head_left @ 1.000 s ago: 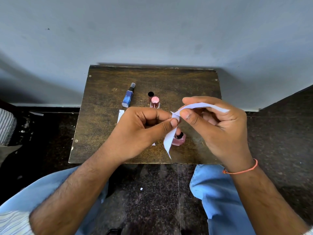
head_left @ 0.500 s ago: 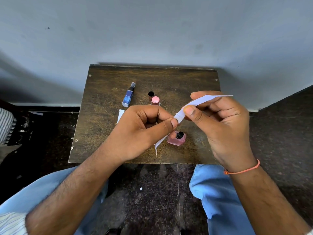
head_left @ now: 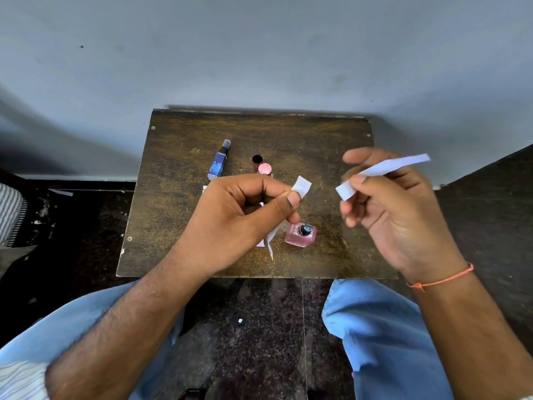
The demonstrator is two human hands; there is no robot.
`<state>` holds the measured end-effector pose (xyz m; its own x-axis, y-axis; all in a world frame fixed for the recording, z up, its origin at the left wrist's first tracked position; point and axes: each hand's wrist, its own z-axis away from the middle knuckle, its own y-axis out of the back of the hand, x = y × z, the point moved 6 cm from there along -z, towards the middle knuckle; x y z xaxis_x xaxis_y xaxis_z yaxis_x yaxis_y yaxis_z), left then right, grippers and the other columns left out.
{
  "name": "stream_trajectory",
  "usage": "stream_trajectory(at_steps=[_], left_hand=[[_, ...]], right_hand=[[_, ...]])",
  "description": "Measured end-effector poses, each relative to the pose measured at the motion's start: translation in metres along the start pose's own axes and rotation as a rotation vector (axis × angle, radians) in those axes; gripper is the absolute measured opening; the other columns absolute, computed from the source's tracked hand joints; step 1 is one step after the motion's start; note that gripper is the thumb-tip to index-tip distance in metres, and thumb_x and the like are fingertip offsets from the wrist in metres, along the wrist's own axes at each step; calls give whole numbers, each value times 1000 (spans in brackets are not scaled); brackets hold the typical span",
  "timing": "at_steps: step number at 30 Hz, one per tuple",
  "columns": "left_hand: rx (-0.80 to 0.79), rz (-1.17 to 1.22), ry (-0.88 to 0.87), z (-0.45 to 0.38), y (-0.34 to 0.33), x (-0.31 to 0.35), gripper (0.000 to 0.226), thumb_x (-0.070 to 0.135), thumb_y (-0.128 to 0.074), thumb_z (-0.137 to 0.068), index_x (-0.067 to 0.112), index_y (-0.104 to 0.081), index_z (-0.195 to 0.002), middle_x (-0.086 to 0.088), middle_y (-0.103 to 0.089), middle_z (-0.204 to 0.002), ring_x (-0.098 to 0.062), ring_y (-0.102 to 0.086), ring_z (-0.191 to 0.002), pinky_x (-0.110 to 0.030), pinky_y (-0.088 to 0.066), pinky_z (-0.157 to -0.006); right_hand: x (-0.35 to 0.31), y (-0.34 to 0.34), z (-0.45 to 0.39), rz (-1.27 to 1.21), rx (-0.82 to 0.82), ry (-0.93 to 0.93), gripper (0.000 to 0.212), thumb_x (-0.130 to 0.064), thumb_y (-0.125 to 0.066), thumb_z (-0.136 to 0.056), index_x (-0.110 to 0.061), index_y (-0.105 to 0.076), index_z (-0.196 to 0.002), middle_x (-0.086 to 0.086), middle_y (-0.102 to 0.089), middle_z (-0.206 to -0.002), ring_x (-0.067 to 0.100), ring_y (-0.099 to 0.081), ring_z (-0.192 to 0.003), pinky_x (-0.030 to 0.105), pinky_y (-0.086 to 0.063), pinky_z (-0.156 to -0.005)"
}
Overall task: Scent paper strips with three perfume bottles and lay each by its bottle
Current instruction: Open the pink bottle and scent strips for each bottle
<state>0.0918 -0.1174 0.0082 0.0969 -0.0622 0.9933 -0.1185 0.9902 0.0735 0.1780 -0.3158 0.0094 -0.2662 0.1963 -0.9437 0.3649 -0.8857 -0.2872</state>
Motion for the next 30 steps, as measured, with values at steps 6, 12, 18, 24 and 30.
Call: stream_trajectory(at_steps=[6, 12, 18, 24, 30], left_hand=[[-54, 87, -38, 3, -18, 11, 11, -6, -67, -98, -9, -78, -96, -9, -73, -71, 4, -62, -50, -5, -48, -53], [-17, 103, -51, 5, -21, 18, 11, -4, -71, -96, -6, -80, -102, -18, -78, -76, 0, -68, -55, -7, -52, -55], [17, 112, -17, 3, -24, 17, 9, -2, -72, -95, -7, -80, -96, -10, -78, -71, 2, -63, -49, -6, -48, -52], [0, 44, 14, 3, -27, 11, 8, 5, -76, -94, 3, -83, -96, -5, -81, -75, -4, -69, -54, -11, -52, -55], [-101, -29, 117, 8, -35, -3, 5, 17, -83, -92, 14, -87, -95, -4, -84, -82, -42, -69, -62, -49, -59, -58]], right_hand=[[9, -15, 6, 159, -98, -110, 36, -1, -59, -103, -22, -87, -95, 7, -71, -76, 19, -61, -59, 26, -43, -45], [8, -15, 9, 178, -142, -100, 20, -22, -68, -94, -20, -84, -105, 10, -76, -89, 22, -61, -59, 28, -44, -43], [6, -12, 10, 133, -153, -59, 24, -33, -79, -82, -16, -86, -97, 11, -74, -83, 20, -60, -60, 27, -44, -43], [4, -5, 7, 229, -91, 33, 11, -23, -81, -84, -15, -86, -90, 31, -69, -83, 22, -55, -58, 27, -43, -44], [-8, 37, 0, 432, -29, 23, 18, -32, -80, -85, -16, -85, -92, 19, -66, -71, 29, -54, -61, 29, -45, -48]])
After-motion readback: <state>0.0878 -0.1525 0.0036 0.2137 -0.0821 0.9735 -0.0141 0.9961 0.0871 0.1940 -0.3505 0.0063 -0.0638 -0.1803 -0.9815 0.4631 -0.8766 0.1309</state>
